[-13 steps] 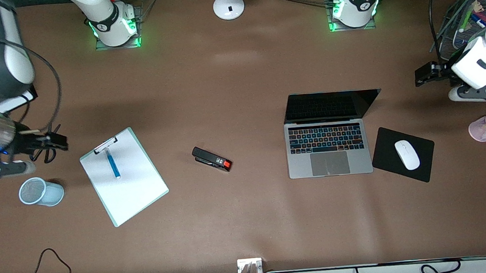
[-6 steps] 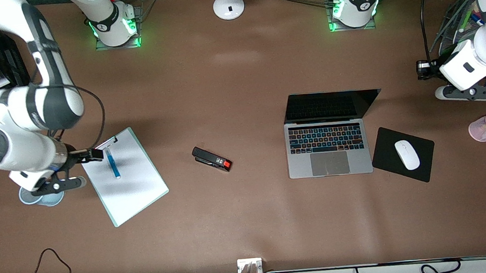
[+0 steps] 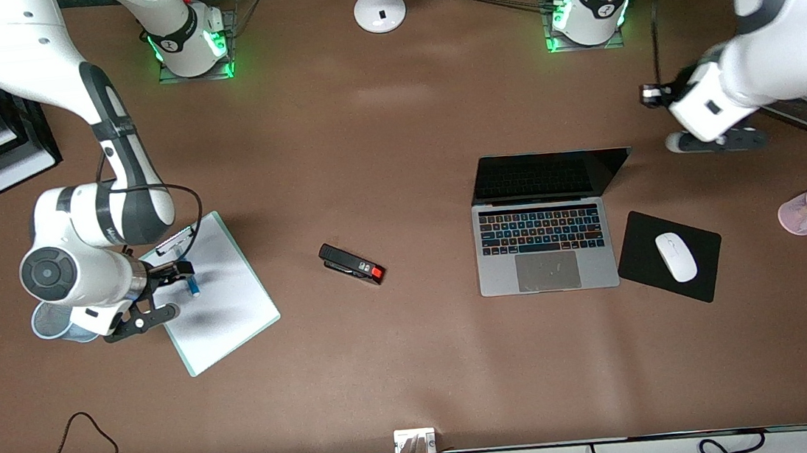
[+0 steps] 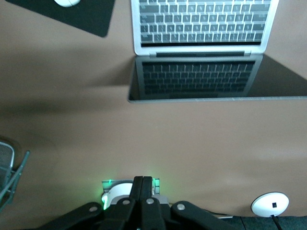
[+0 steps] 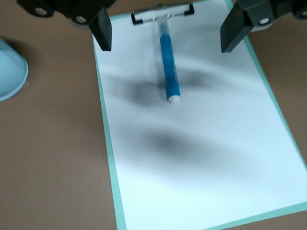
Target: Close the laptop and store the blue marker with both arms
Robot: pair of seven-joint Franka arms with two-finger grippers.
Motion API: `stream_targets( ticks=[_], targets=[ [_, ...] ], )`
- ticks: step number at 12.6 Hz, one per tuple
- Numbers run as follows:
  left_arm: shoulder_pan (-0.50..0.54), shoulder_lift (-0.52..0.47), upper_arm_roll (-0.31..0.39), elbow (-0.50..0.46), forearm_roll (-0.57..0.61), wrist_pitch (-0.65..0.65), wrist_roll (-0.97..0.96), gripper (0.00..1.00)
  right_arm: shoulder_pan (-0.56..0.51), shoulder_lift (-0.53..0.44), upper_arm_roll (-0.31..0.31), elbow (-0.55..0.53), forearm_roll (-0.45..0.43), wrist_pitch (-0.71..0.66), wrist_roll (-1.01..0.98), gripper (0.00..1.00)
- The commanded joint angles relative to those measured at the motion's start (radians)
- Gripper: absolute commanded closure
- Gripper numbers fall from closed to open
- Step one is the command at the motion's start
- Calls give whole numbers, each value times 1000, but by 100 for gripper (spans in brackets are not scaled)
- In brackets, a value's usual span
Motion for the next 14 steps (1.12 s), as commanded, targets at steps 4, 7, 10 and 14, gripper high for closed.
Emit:
stream_targets(
  ticks=[4, 7, 10, 14],
  targets=[
    [8, -260, -74, -384, -56, 219, -15, 99, 8, 94, 1, 3, 1, 98, -103, 0],
    [12, -308, -180, -490, -56, 366, -18, 99, 7, 105, 3, -16, 12, 128, -117, 5],
    [11, -290, -198, -549, -54, 510, -20, 99, 10, 109, 4, -17, 12, 138, -117, 34],
    [11, -211, -226, -566, -54, 662, -20, 99, 10, 117, 6, -19, 14, 142, -116, 43]
  ],
)
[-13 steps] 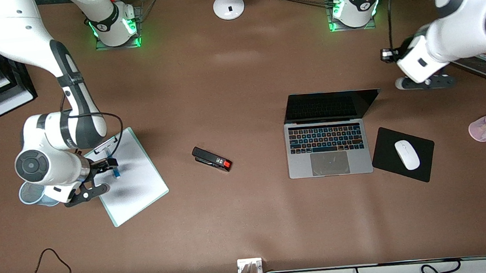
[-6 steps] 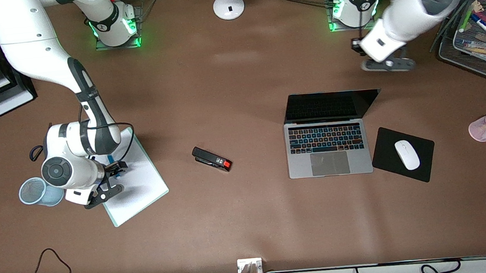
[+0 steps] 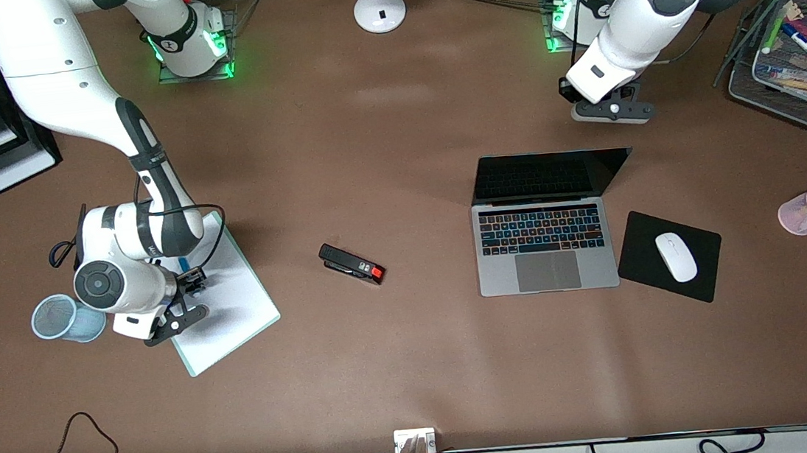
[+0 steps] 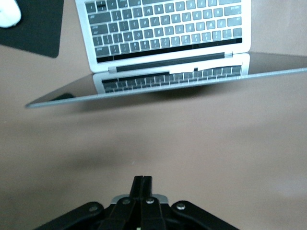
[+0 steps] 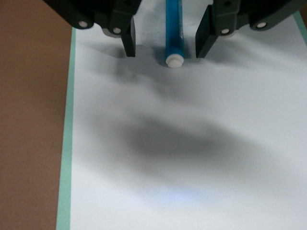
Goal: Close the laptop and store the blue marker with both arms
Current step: 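Grasp the blue marker with the right gripper while the left gripper reaches the laptop lid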
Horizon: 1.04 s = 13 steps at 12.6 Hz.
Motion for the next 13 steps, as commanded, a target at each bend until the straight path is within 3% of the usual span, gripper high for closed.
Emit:
stream_targets(
  ticks=[1, 3, 5, 8, 13],
  targets=[
    [10, 71, -22, 0, -15, 100, 3, 99, 1, 5, 8, -11, 22, 18, -16, 44],
    [6, 110, -22, 1, -15, 154, 3, 99, -2, 8, 14, -10, 68, 18, -17, 48],
    [6, 157, -22, 4, -15, 217, 3, 99, -2, 8, 14, -10, 66, 18, -19, 59],
    [6, 179, -22, 18, -15, 263, 4, 99, -4, 7, 12, -5, 66, 15, -19, 67],
    [12, 251, -19, 56, -4, 400, 20, 100, -5, 2, 11, 6, 66, 15, -17, 68]
  ],
)
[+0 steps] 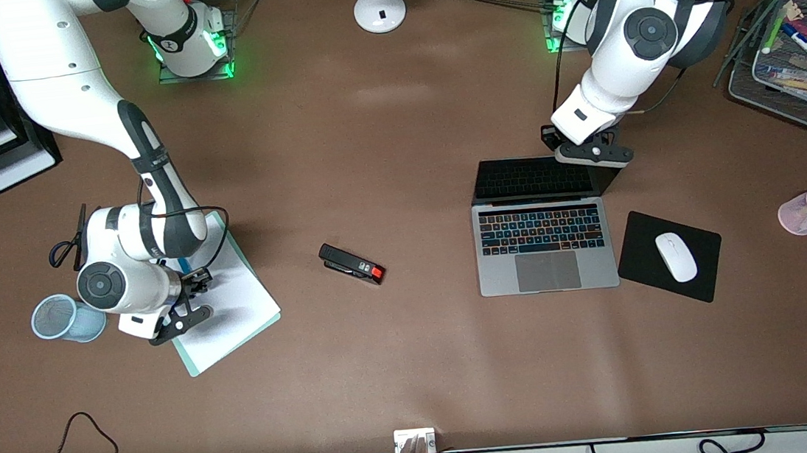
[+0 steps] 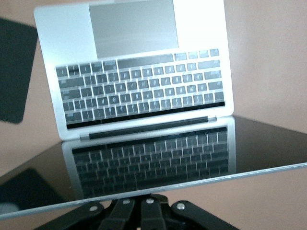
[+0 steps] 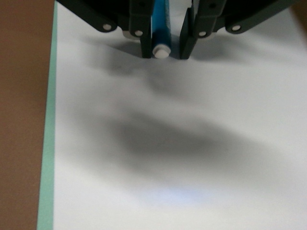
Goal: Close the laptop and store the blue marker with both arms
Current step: 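Grasp the blue marker with the right gripper while the left gripper reaches the laptop lid, then push the laptop lid down with the left gripper while the right gripper lifts the marker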
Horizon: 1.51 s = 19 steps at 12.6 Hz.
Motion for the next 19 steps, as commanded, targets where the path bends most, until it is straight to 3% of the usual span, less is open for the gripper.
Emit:
stream_targets(
  ticks=[1, 8, 16, 19],
  targets=[
    [13, 73, -2, 70, 1, 34, 19, 100, -4, -10, 2, 3, 19, 5, -17, 68],
    [15, 196, 4, 163, 16, 103, 19, 100, -4, -8, 2, 5, 19, 0, -14, 69],
    [44, 360, 13, 338, 134, 109, 16, 100, -14, -8, 1, -6, 15, -16, -21, 68],
    [43, 417, 30, 370, 172, 167, 14, 100, -14, -8, 1, -6, 15, -24, -21, 73]
  ],
)
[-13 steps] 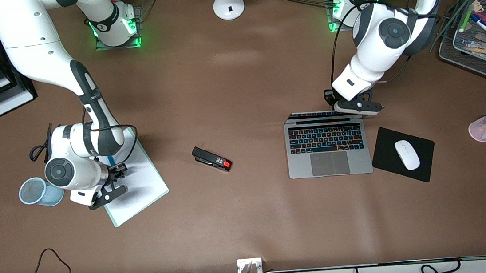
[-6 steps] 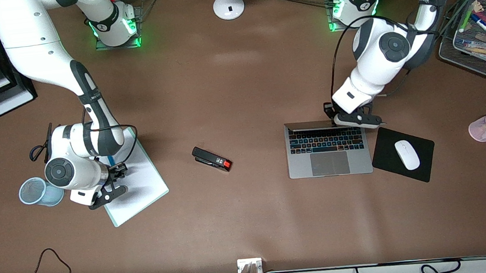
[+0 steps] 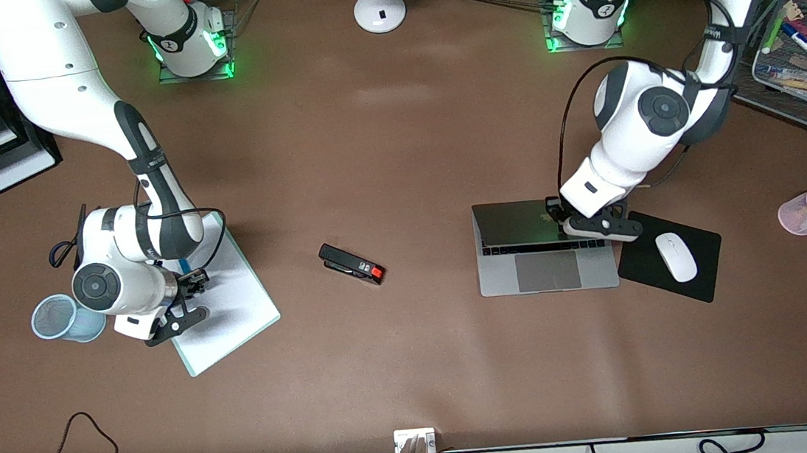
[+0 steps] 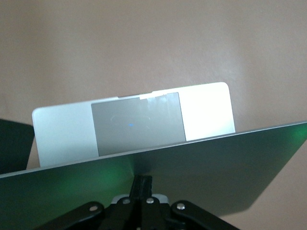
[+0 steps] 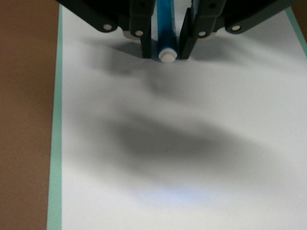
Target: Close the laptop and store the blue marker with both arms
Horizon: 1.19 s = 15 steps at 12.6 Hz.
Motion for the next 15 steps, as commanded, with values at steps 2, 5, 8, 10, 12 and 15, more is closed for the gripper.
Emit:
stream_targets(
  ticks=[2, 5, 8, 10, 12, 15],
  targets=[
    [3, 96, 9, 83, 46, 41, 9, 100, -4, -10, 3, -6, 13, -14, -19, 79],
    [3, 161, 18, 121, 85, 83, 8, 100, -4, -9, 3, -4, 18, -17, 39, 100],
    [-2, 204, 35, 124, 99, 144, 8, 100, -5, -16, 1, 5, 20, -19, 53, 100],
    [-5, 228, 40, 138, 99, 158, 8, 100, -10, -39, 0, 20, 18, -19, 48, 100],
    [-8, 256, 41, 162, 101, 160, 8, 100, -10, -79, 0, 36, 13, -20, 35, 100],
    [-11, 305, 41, 204, 131, 161, 8, 100, -9, -166, 0, 36, 3, -64, 1, 100]
  ],
)
